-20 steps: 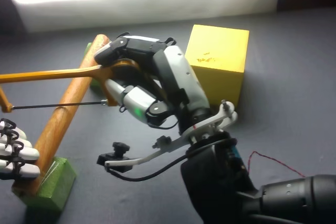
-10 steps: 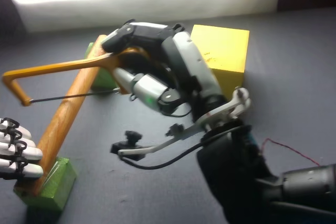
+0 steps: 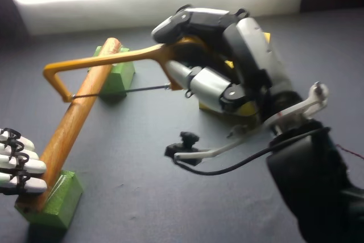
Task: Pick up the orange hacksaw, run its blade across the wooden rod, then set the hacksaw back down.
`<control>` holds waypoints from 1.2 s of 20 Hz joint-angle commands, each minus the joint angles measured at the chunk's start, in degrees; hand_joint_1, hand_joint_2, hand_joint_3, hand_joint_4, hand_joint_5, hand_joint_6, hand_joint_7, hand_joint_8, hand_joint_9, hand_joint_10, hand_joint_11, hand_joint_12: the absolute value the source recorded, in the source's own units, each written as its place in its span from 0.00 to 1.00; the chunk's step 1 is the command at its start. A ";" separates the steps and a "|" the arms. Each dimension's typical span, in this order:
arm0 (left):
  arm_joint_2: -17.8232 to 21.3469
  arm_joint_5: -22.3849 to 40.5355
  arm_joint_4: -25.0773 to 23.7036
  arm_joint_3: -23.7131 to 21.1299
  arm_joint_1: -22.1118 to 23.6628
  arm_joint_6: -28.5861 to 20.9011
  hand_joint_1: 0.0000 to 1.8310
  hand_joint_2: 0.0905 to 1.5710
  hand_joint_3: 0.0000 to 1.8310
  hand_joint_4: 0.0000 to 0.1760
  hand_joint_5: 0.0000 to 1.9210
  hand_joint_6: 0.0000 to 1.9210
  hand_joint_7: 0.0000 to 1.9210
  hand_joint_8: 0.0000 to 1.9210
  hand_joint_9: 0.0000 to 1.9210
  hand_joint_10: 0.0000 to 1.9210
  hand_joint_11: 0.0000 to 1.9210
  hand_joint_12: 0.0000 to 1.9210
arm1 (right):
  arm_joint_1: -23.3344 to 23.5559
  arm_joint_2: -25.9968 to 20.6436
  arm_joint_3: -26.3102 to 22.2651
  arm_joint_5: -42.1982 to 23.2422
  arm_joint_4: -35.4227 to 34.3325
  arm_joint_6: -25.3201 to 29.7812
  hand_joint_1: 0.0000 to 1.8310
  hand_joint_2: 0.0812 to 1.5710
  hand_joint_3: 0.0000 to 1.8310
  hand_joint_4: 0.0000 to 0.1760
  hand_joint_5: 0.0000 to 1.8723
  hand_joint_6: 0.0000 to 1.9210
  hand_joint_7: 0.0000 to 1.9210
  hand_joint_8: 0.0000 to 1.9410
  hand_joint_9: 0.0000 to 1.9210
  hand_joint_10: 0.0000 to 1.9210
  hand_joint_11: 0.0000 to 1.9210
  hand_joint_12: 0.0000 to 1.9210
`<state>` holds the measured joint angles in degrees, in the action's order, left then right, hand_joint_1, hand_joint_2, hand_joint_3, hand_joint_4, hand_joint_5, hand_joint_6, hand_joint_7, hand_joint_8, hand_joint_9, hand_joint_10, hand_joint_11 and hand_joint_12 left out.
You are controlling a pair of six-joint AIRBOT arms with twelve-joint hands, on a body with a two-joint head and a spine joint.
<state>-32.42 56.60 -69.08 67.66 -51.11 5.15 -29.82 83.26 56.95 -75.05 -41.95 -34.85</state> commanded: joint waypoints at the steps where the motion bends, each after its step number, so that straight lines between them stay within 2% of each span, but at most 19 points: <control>1: -0.16 1.96 1.48 -0.30 0.25 0.12 0.09 0.73 0.00 0.00 0.04 0.00 0.04 0.00 0.04 0.00 0.00 0.16 | 0.91 -1.34 -0.91 -6.40 4.61 0.66 0.81 0.70 0.00 0.00 0.50 0.42 0.44 0.57 0.49 0.59 0.41 0.86; 3: -0.17 1.99 1.48 -0.30 0.23 0.12 0.10 0.72 0.00 0.00 0.06 0.00 0.05 0.00 0.06 0.00 0.00 0.18 | 0.85 -4.27 -3.51 -6.47 4.60 0.23 0.81 0.70 0.00 0.00 0.49 0.45 0.44 0.57 0.50 0.59 0.41 0.87; 8: -0.17 1.99 1.49 -0.21 0.26 0.12 0.08 0.73 0.00 0.00 0.04 0.00 0.04 0.00 0.04 0.00 0.00 0.15 | 0.37 -9.63 -8.79 -7.43 3.97 0.08 0.81 0.70 0.00 0.00 0.48 0.45 0.44 0.57 0.49 0.59 0.41 0.87; 9: -0.17 1.99 1.49 -0.16 0.26 0.12 0.09 0.73 0.00 0.00 0.05 0.00 0.05 0.00 0.05 0.00 0.00 0.17 | 0.21 -10.81 -10.39 -8.07 3.23 -0.33 0.81 0.70 0.00 0.00 0.49 0.44 0.45 0.56 0.50 0.59 0.41 0.86; 12: -0.17 1.99 1.49 -0.19 0.23 0.12 0.06 0.73 0.00 0.00 0.05 0.00 0.05 0.00 0.06 0.00 0.00 0.20 | -1.46 -14.28 -14.27 -9.28 2.87 -0.59 0.81 0.70 0.00 0.00 0.49 0.44 0.45 0.56 0.51 0.58 0.41 0.86; 14: -0.17 1.99 1.49 -0.18 0.30 0.12 0.05 0.73 0.00 0.00 0.04 0.00 0.04 0.00 0.04 0.00 0.00 0.17 | -4.09 -16.42 -17.01 -11.32 2.87 0.01 0.81 0.70 0.00 0.00 0.50 0.42 0.44 0.57 0.49 0.60 0.41 0.87; 19: -0.14 2.02 1.49 0.00 0.29 0.12 0.08 0.72 0.00 0.00 0.05 0.00 0.05 0.00 0.05 0.00 0.00 0.18 | -10.66 -16.16 -18.57 -17.51 2.45 2.75 0.81 0.70 0.00 0.00 0.49 0.43 0.43 0.59 0.49 0.60 0.42 0.86; 24: -0.21 2.10 1.49 0.01 0.36 0.12 0.05 0.73 0.00 0.00 0.05 0.00 0.05 0.00 0.05 0.00 0.00 0.18 | -16.87 -12.77 -18.55 -24.26 0.83 6.08 0.81 0.71 0.00 0.00 0.49 0.43 0.43 0.60 0.48 0.61 0.42 0.87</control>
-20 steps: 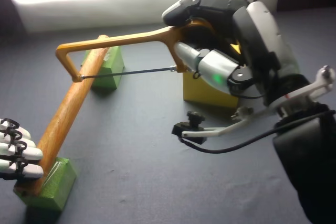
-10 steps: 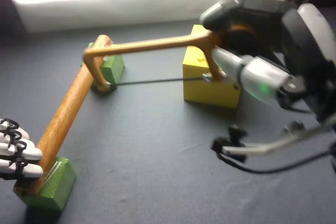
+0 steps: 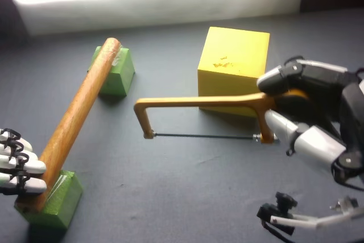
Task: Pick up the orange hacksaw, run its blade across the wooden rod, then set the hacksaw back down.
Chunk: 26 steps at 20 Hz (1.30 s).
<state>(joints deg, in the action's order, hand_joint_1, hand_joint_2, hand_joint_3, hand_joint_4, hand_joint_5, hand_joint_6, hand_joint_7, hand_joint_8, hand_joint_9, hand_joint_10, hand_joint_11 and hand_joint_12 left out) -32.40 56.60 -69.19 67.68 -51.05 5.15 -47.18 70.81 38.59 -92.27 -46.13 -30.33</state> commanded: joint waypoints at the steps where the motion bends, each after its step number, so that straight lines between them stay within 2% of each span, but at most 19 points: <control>1: -0.23 2.11 1.60 0.01 0.29 0.12 0.05 0.73 0.00 0.00 0.05 0.00 0.05 0.00 0.05 0.00 0.00 0.18 | -0.31 0.11 -0.15 -7.04 4.94 1.91 0.81 0.71 0.00 0.00 0.48 0.44 0.41 0.63 0.47 0.63 0.41 0.88; 2: -0.26 2.13 1.60 0.02 0.31 0.12 0.08 0.73 0.00 0.00 0.05 0.00 0.05 0.00 0.05 0.00 0.00 0.19 | -1.26 0.83 -0.05 -7.04 4.94 2.06 0.81 0.70 0.00 0.00 0.49 0.44 0.43 0.59 0.48 0.61 0.43 0.86; 6: -0.27 2.28 1.60 0.03 0.36 0.12 0.05 0.73 0.00 0.00 0.04 0.00 0.05 0.00 0.05 0.00 0.00 0.17 | -4.04 2.75 0.43 -7.04 4.95 2.35 0.81 0.70 0.00 0.00 0.49 0.44 0.44 0.58 0.48 0.61 0.42 0.86; 10: -0.36 2.27 1.60 0.02 0.32 0.12 0.07 0.73 0.00 0.00 0.05 0.00 0.05 0.00 0.04 0.00 0.00 0.15 | -4.58 5.66 3.09 -7.04 4.96 3.87 0.81 0.70 0.00 0.00 0.47 0.47 0.44 0.57 0.48 0.61 0.43 0.86; 13: -0.36 2.27 1.60 0.00 0.36 0.12 0.07 0.73 0.00 0.00 0.05 0.00 0.05 0.00 0.05 0.00 0.00 0.17 | -4.62 7.49 5.60 -7.04 4.41 6.35 0.81 0.70 0.00 0.00 0.48 0.45 0.45 0.55 0.49 0.60 0.43 0.86; 14: -0.36 2.27 1.60 0.00 0.35 0.12 0.09 0.72 0.00 0.00 0.06 0.00 0.06 0.00 0.06 0.00 0.00 0.19 | -4.71 8.04 6.56 -7.04 4.20 7.21 0.81 0.72 0.00 0.00 0.43 0.53 0.41 0.61 0.46 0.63 0.44 0.85; 19: -0.34 2.27 1.60 -0.05 0.35 0.12 0.07 0.73 0.00 0.00 0.06 0.00 0.06 0.00 0.06 0.00 0.00 0.19 | -6.89 9.96 7.70 -7.05 4.19 9.68 0.81 0.74 0.00 0.00 0.39 0.58 0.35 0.70 0.44 0.65 0.43 0.86; 20: -0.34 2.27 1.60 -0.09 0.36 0.12 0.07 0.73 0.00 0.00 0.05 0.00 0.05 0.00 0.05 0.00 0.00 0.18 | -7.19 10.17 7.69 -7.05 4.20 9.67 0.80 0.75 0.00 0.00 0.40 0.59 0.31 0.73 0.40 0.69 0.40 0.91; 21: -0.34 2.27 1.60 -0.09 0.40 0.12 0.07 0.73 0.00 0.00 0.05 0.00 0.05 0.00 0.05 0.00 0.00 0.19 | -7.28 10.29 7.69 -7.05 4.21 9.62 0.74 0.77 0.00 0.00 0.38 0.63 0.32 0.76 0.41 0.77 0.31 0.80; 22: -0.34 2.27 1.60 -0.09 0.41 0.12 0.07 0.73 0.00 0.00 0.05 0.00 0.05 0.00 0.04 0.00 0.00 0.18 | -7.32 10.39 7.70 -7.05 4.20 9.57 0.72 0.78 0.00 0.00 0.36 0.66 0.33 0.75 0.41 0.79 0.28 0.76; 23: -0.34 2.27 1.60 -0.09 0.44 0.12 0.07 0.73 0.00 0.00 0.05 0.00 0.05 0.00 0.04 0.00 0.00 0.18 | -7.36 10.42 7.71 -7.05 4.19 9.57 0.72 0.78 0.00 0.00 0.36 0.66 0.33 0.75 0.41 0.79 0.28 0.76; 24: -0.34 2.27 1.60 -0.16 0.41 0.12 0.06 0.73 0.00 0.00 0.05 0.00 0.05 0.00 0.04 0.00 0.00 0.18 | -7.33 10.42 7.71 -7.05 4.21 9.37 0.68 0.76 0.00 0.00 0.36 0.16 0.34 0.25 0.31 0.44 0.20 0.71; 25: -0.34 2.27 1.60 -0.18 0.41 0.12 0.06 0.73 0.00 0.00 0.05 0.00 0.05 0.00 0.04 0.00 0.00 0.18 | -7.33 10.42 7.71 -7.05 4.20 9.36 0.68 0.76 0.00 0.00 0.36 0.16 0.34 0.25 0.31 0.44 0.20 0.71; 26: -0.34 2.27 1.60 -0.20 0.41 0.12 0.07 0.73 0.00 0.00 0.05 0.00 0.05 0.00 0.05 0.00 0.00 0.19 | -7.33 10.42 7.71 -7.05 4.20 9.36 0.66 0.75 0.00 0.00 0.36 0.06 0.30 0.10 0.23 0.28 0.10 0.69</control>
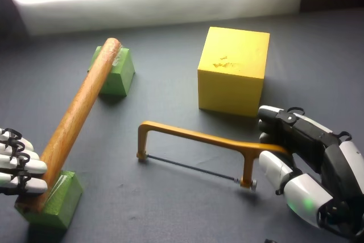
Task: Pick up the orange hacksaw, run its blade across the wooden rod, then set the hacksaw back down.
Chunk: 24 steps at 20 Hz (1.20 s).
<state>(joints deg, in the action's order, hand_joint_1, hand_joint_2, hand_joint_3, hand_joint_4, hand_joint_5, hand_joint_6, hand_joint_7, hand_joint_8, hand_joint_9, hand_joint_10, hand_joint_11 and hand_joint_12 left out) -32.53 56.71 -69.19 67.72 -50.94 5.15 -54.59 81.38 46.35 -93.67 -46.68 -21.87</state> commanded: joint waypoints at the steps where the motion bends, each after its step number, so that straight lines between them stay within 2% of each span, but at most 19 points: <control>1: -0.20 2.16 1.60 -0.26 0.31 0.12 0.07 0.73 0.00 0.00 0.05 0.00 0.05 0.00 0.05 0.00 0.00 0.19 | 0.08 -0.16 -0.06 -5.65 4.75 0.90 0.66 0.75 0.00 0.00 0.36 0.06 0.30 0.10 0.23 0.28 0.10 0.69; 2: -0.18 2.16 1.60 -0.26 0.31 0.12 0.07 0.73 0.00 0.00 0.05 0.00 0.04 0.00 0.05 0.00 0.00 0.18 | 0.06 -0.17 -0.08 -5.65 4.82 0.89 0.60 0.72 0.00 0.00 0.30 0.01 0.25 0.03 0.18 0.13 0.02 0.62; 3: -0.15 2.16 1.60 -0.26 0.31 0.12 0.07 0.73 0.00 0.00 0.05 0.00 0.04 0.00 0.05 0.00 0.00 0.17 | 0.04 -0.20 -0.08 -5.65 4.92 0.88 0.57 0.69 0.00 0.00 0.27 0.00 0.24 0.00 0.19 0.01 0.00 0.55; 5: -0.15 2.16 1.60 -0.26 0.37 0.12 0.08 0.72 0.00 0.00 0.05 0.00 0.05 0.00 0.05 0.00 0.00 0.19 | -0.06 -0.48 -0.09 -5.65 5.40 0.79 0.54 0.65 0.00 0.00 0.23 0.00 0.21 0.00 0.18 0.00 0.00 0.47; 8: -0.14 2.19 1.63 -0.37 0.62 0.12 0.08 0.72 0.00 0.00 0.06 0.00 0.05 0.00 0.06 0.00 0.00 0.19 | -0.38 -1.46 -0.43 -5.65 5.84 0.61 0.49 0.64 0.00 0.00 0.12 0.00 0.09 0.00 0.05 0.00 0.00 0.24; 12: 0.29 2.16 5.44 -1.26 1.62 0.12 0.06 0.74 0.00 0.00 0.04 0.00 0.04 0.00 0.04 0.00 0.00 0.14 | -1.06 -4.36 -1.78 -5.65 6.00 0.63 0.46 0.63 0.00 0.00 0.09 0.00 0.04 0.00 0.03 0.00 0.00 0.23; 13: 0.36 2.16 5.44 -1.40 2.08 0.12 0.06 0.74 0.00 0.00 0.04 0.00 0.04 0.00 0.04 0.00 0.00 0.14 | -1.11 -5.48 -2.37 -5.65 6.00 0.45 0.46 0.63 0.00 0.00 0.09 0.00 0.04 0.00 0.03 0.00 0.00 0.23; 14: 0.37 2.16 5.44 -1.46 2.32 0.12 0.07 0.73 0.00 0.00 0.04 0.00 0.04 0.00 0.04 0.00 0.00 0.15 | -1.12 -6.38 -2.92 -5.65 6.00 0.27 0.46 0.61 0.00 0.00 0.10 0.00 0.05 0.00 0.04 0.00 0.00 0.27; 18: 0.45 2.17 5.68 -1.53 4.04 0.12 0.08 0.73 0.00 0.00 0.04 0.00 0.04 0.00 0.04 0.00 0.00 0.15 | -1.05 -11.08 -5.78 -5.64 6.07 -0.67 0.44 0.62 0.00 0.00 0.09 0.00 0.04 0.00 0.03 0.00 0.00 0.28; 22: 1.18 2.17 7.89 -2.74 6.42 0.12 0.09 0.73 0.00 0.00 0.05 0.00 0.05 0.00 0.04 0.00 0.00 0.15 | -0.91 -15.89 -8.26 -4.27 7.15 -1.87 0.44 0.63 0.00 0.00 0.10 0.00 0.09 0.01 0.06 0.01 0.00 0.35; 24: 1.74 2.17 8.74 -3.62 7.26 0.12 0.09 0.73 0.00 0.00 0.05 0.00 0.05 0.00 0.05 0.00 0.00 0.14 | -0.71 -18.76 -8.37 -0.80 10.05 -2.33 0.37 0.67 0.01 0.00 0.12 0.00 0.12 0.01 0.10 0.01 0.00 0.45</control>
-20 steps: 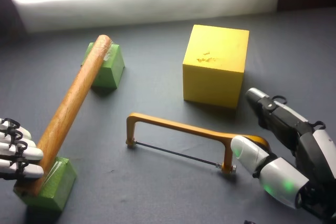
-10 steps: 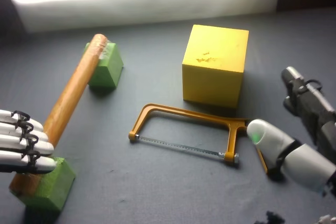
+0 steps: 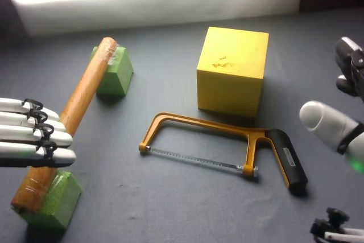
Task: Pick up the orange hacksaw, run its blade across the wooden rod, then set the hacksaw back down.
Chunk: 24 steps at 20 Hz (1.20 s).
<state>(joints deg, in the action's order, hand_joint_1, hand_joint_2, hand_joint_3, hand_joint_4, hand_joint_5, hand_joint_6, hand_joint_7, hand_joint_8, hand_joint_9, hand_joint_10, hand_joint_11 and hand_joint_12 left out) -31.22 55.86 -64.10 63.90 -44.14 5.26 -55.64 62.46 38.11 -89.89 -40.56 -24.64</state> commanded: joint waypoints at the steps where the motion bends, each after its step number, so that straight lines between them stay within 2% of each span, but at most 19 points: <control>1: 0.66 3.02 4.36 -0.19 0.90 0.01 0.08 0.73 0.00 0.00 0.06 0.00 0.06 0.00 0.06 0.00 0.00 0.17 | 0.63 -1.14 -0.13 -2.88 5.48 0.05 0.35 0.69 0.00 0.00 0.15 0.01 0.15 0.00 0.14 0.01 0.00 0.55; 4: 2.01 3.01 5.39 -2.22 3.69 0.01 0.10 0.72 0.00 0.00 0.11 0.00 0.14 0.00 0.15 0.00 0.00 0.38 | 1.65 -4.77 -0.11 2.28 9.35 -0.43 0.35 0.69 0.00 0.00 0.29 0.01 0.33 0.02 0.32 0.09 0.11 0.71; 5: 2.59 2.88 5.50 -3.43 5.20 0.01 0.10 0.72 0.00 0.00 0.11 0.00 0.14 0.00 0.15 0.00 0.00 0.38 | 2.33 -6.40 -0.09 4.56 11.29 -0.80 0.35 0.69 0.00 0.00 0.29 0.01 0.33 0.02 0.32 0.09 0.11 0.71; 6: 3.01 2.33 5.50 -4.47 6.50 0.01 0.15 0.71 0.00 0.00 0.24 0.00 0.29 0.01 0.29 0.02 0.10 0.40 | 3.06 -7.54 -0.01 6.51 13.04 -1.13 0.36 0.71 0.00 0.00 0.39 0.01 0.41 0.07 0.29 0.46 0.20 0.82; 7: 3.58 1.86 5.65 -5.77 8.36 0.01 0.16 0.71 0.00 0.00 0.26 0.00 0.30 0.00 0.31 0.01 0.11 0.39 | 4.19 -8.87 0.20 9.20 15.11 -1.63 0.36 0.71 0.00 0.00 0.40 0.01 0.40 0.09 0.26 0.53 0.20 0.83; 8: 4.31 0.85 5.65 -7.47 10.70 0.01 0.16 0.70 0.00 0.00 0.29 0.00 0.33 0.00 0.34 0.01 0.12 0.41 | 5.72 -10.29 0.72 13.75 18.56 -1.60 0.34 0.72 0.00 0.00 0.43 0.02 0.39 0.19 0.27 0.60 0.22 0.86; 9: 4.77 0.11 5.64 -8.66 12.19 0.01 0.20 0.73 0.00 0.00 0.41 0.02 0.45 0.03 0.47 0.06 0.19 0.53 | 7.04 -11.26 1.21 17.42 21.57 -1.12 0.33 0.73 0.00 0.00 0.41 0.43 0.42 0.53 0.36 0.75 0.33 0.95; 10: 5.08 -0.74 5.54 -9.42 13.53 0.01 0.22 0.74 0.00 0.00 0.47 0.02 0.51 0.03 0.51 0.09 0.25 0.59 | 8.14 -11.84 1.65 20.19 24.04 -0.84 0.33 0.73 0.00 0.00 0.36 0.68 0.41 0.71 0.39 0.84 0.40 0.99; 11: 5.49 -2.06 4.27 -10.39 15.93 0.01 0.26 0.75 0.00 0.00 0.53 0.04 0.57 0.06 0.52 0.21 0.32 0.62 | 10.18 -12.64 2.29 24.55 28.25 -0.51 0.28 0.76 0.01 0.00 0.35 0.89 0.40 0.94 0.41 0.97 0.45 1.00; 12: 5.62 -1.96 3.67 -10.82 17.04 0.01 0.29 0.75 0.00 0.00 0.55 0.11 0.57 0.16 0.49 0.40 0.34 0.70 | 11.42 -12.96 2.74 27.47 31.67 0.30 0.29 0.75 0.00 0.00 0.41 0.98 0.44 0.99 0.48 0.99 0.55 1.00; 14: 6.38 -0.90 3.01 -11.46 16.62 0.01 0.36 0.76 0.00 0.00 0.47 0.59 0.49 0.65 0.46 0.74 0.38 0.90 | 13.23 -12.93 4.04 31.11 39.16 1.93 0.30 0.75 0.00 0.00 0.56 1.00 0.58 1.00 0.66 1.00 0.76 1.00; 15: 6.63 -0.49 3.03 -11.64 16.45 0.01 0.37 0.76 0.00 0.27 0.46 0.81 0.49 0.84 0.47 0.90 0.42 0.97 | 14.40 -12.96 4.75 33.08 44.30 2.56 0.30 0.77 0.00 0.00 0.58 1.00 0.62 1.00 0.70 1.00 0.80 1.00; 16: 6.75 -0.14 3.02 -11.66 16.45 0.01 0.38 0.77 0.00 0.47 0.45 0.93 0.49 0.94 0.47 0.98 0.45 0.99 | 15.10 -13.11 5.16 34.68 47.88 3.33 0.28 0.80 0.01 0.00 0.60 1.00 0.65 1.00 0.73 1.00 0.82 1.00; 17: 7.04 0.35 3.02 -11.73 16.27 0.01 0.38 0.77 0.00 0.84 0.49 0.99 0.52 0.99 0.50 1.00 0.48 1.00 | 16.22 -13.22 5.82 36.65 52.57 4.53 0.25 0.83 0.01 0.00 0.63 1.00 0.69 1.00 0.78 1.00 0.86 1.00; 18: 7.11 0.59 3.02 -11.70 16.15 0.01 0.38 0.79 0.00 0.94 0.52 1.00 0.56 1.00 0.54 1.00 0.51 1.00 | 17.10 -13.38 6.16 37.94 55.18 4.99 0.24 0.86 0.01 0.00 0.65 1.00 0.71 1.00 0.80 1.00 0.88 1.00; 19: 7.04 0.52 3.03 -11.66 16.15 0.01 0.42 0.79 0.00 0.97 0.56 1.00 0.60 1.00 0.59 1.00 0.57 1.00 | 17.89 -13.73 6.50 38.73 57.52 5.10 0.27 0.88 0.01 0.00 0.66 1.00 0.73 1.00 0.81 1.00 0.90 1.00; 22: 6.87 -0.08 3.02 -11.82 15.94 0.01 0.48 0.77 0.00 0.97 0.62 1.00 0.66 1.00 0.65 1.00 0.64 1.00 | 20.21 -14.79 8.42 38.74 65.10 4.92 0.31 0.90 0.00 0.00 0.68 1.00 0.75 1.00 0.84 1.00 0.92 1.00; 23: 6.83 -0.21 3.02 -11.83 15.98 0.01 0.51 0.80 0.01 0.91 0.65 1.00 0.70 1.00 0.68 1.00 0.67 1.00 | 21.68 -14.92 9.72 38.73 69.04 6.56 0.33 0.91 0.00 0.36 0.68 1.00 0.76 1.00 0.84 1.00 0.92 1.00; 24: 6.78 -0.50 3.01 -11.87 16.09 0.01 0.50 0.81 0.01 0.87 0.66 1.00 0.71 1.00 0.68 1.00 0.67 1.00 | 22.42 -15.14 10.34 38.75 70.83 7.33 0.33 0.91 0.00 0.87 0.68 1.00 0.76 1.00 0.84 1.00 0.92 1.00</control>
<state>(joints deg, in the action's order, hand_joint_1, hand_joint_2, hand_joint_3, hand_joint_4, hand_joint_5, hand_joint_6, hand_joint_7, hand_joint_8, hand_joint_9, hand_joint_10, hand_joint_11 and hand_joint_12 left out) -24.71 52.36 -64.93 52.07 -28.71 5.13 -33.54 47.48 48.80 -44.73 31.73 -17.89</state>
